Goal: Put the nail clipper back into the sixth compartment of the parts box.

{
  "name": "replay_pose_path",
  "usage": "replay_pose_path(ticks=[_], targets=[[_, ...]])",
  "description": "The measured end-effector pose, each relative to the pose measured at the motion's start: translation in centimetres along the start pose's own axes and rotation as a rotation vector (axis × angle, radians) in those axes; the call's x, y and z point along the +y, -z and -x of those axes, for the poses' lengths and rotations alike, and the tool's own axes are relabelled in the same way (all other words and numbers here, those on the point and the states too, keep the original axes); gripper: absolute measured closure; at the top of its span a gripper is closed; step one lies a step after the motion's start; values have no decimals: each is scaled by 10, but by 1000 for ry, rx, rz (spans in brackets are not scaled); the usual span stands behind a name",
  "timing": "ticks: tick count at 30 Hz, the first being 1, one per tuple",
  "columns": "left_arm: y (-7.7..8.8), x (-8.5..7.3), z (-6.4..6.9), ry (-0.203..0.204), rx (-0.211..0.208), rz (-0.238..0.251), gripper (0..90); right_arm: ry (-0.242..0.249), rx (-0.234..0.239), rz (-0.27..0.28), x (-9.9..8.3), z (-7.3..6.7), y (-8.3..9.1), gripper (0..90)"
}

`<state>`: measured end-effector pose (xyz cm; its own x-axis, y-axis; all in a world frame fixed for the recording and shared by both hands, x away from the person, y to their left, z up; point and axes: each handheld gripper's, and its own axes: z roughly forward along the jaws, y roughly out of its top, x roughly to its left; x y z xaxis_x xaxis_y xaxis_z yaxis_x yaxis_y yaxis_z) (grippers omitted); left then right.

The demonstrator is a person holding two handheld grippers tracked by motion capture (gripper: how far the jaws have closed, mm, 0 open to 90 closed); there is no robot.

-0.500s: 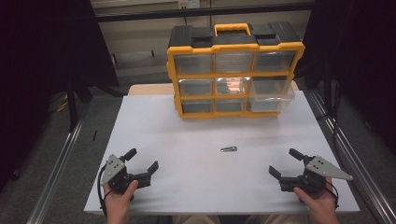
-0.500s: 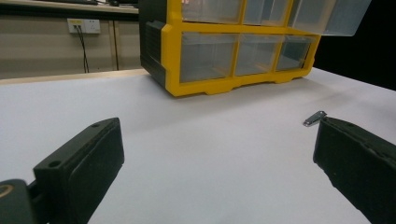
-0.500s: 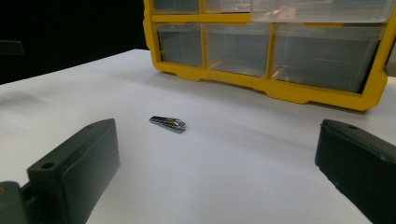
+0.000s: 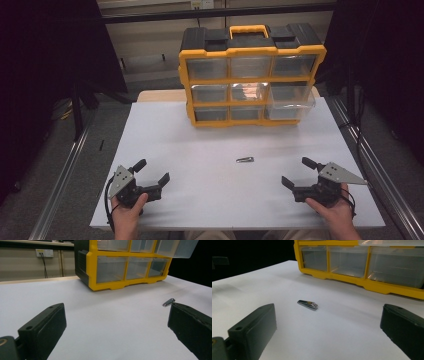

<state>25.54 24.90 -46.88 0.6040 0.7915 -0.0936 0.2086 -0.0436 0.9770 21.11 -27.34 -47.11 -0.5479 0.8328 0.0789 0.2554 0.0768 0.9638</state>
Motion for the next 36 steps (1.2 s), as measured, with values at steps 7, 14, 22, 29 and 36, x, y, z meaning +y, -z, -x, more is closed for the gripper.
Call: replay_pose_path(ticks=[7,14,22,29,36], targets=[[1,0,0,-5,1,-7,19,-17,4,-26,5,3,-10,1],[2,-1,0,-11,7,-16,19,1,31,-52,11,2,-23,0],[0,-2,-1,-7,3,-17,21,-18,67,-82,16,1,-41,1],[0,-2,0,-7,-2,-19,21,-16,78,-94,21,0,-53,1],[0,-1,-1,-12,-2,-16,21,-7,87,-113,29,-2,-66,3]])
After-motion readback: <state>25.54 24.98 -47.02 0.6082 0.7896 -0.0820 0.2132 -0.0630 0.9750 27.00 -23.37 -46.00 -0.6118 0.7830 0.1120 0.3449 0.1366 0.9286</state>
